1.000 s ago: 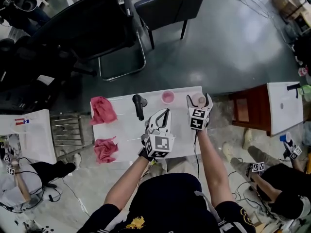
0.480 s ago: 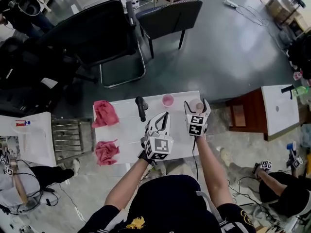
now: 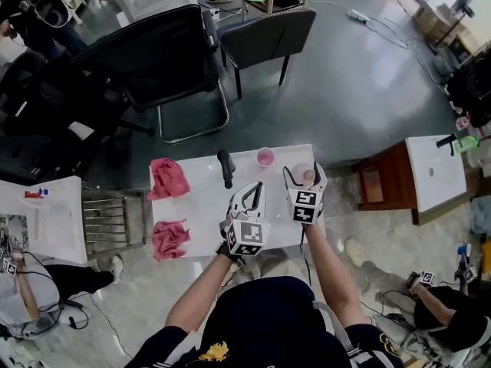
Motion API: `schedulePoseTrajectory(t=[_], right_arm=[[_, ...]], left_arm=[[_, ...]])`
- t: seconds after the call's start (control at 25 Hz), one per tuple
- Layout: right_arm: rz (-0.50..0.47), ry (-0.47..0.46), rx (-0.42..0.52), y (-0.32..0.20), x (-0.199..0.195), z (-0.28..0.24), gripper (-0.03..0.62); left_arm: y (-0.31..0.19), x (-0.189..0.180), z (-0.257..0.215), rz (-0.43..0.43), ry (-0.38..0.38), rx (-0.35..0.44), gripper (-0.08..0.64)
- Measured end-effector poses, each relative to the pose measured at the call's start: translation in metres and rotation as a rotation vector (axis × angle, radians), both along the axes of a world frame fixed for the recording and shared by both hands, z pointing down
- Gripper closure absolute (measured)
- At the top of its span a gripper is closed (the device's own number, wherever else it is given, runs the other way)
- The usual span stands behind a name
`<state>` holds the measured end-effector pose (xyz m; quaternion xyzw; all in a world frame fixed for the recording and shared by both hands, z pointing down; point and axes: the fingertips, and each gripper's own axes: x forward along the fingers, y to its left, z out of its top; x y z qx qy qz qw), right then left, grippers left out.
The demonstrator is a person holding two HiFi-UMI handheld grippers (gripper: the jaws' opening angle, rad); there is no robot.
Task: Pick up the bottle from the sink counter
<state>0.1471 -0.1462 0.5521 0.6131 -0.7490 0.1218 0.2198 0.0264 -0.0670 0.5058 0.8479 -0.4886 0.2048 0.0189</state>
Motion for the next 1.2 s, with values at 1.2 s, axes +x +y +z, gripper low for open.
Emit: schedulePoseTrajectory(t=[1.2], right_arm=[[-0.046, -0.044, 0.074, 0.110, -0.096, -0.094, 0.163]], left_arm=[[0.073, -0.095, -0.056, -0.094, 0.067, 0.103, 0.541]])
